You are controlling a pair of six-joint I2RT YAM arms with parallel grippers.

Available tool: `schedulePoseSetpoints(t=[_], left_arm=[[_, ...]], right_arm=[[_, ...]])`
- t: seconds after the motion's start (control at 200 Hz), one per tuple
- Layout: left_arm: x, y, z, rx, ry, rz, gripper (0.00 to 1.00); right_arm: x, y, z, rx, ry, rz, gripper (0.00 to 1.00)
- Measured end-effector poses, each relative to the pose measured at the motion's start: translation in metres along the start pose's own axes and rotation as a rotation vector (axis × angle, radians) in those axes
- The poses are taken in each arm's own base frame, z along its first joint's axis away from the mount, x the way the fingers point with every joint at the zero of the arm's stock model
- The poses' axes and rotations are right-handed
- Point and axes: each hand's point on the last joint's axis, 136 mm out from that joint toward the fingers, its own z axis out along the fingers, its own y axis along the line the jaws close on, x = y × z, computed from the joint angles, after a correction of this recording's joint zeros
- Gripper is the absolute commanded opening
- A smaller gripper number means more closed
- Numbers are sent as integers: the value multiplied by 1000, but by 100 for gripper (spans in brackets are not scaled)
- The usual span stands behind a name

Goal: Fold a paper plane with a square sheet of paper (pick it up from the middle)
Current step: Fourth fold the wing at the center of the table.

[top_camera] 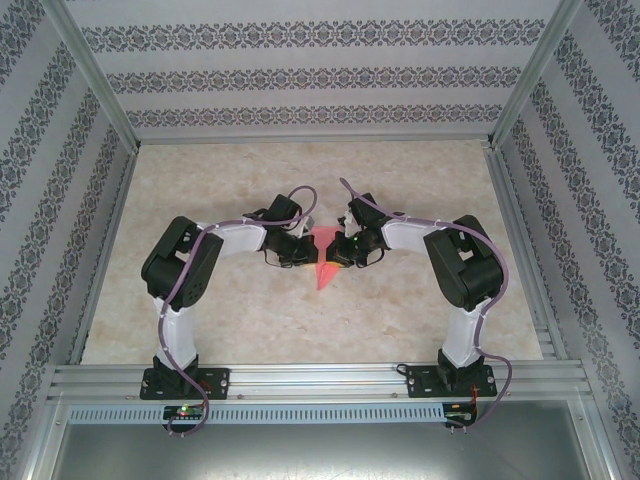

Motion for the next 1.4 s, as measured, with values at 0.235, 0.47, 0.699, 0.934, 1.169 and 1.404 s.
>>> schedulePoseSetpoints(t=[0.235,0.47,0.699,0.934,1.169,1.404], left_arm=[[3,2,-1,-12,-26,-41,2],[5,-3,2,1,-34,-62,1],[6,-3,3,-8,-39,-60,0],[5,-3,3,-10,-41,-51,0],[5,-4,4,-8,-42,-18,0],[4,-4,4,-2,-42,7,0]], right_arm=[[1,1,1,0,2,-3,7],[1,1,1,0,2,-3,7],[1,1,1,0,2,-3,7],[1,1,1,0,3,-4,9],[2,11,2,-6,9,-39,11],[2,14,2,-6,12,-47,16]])
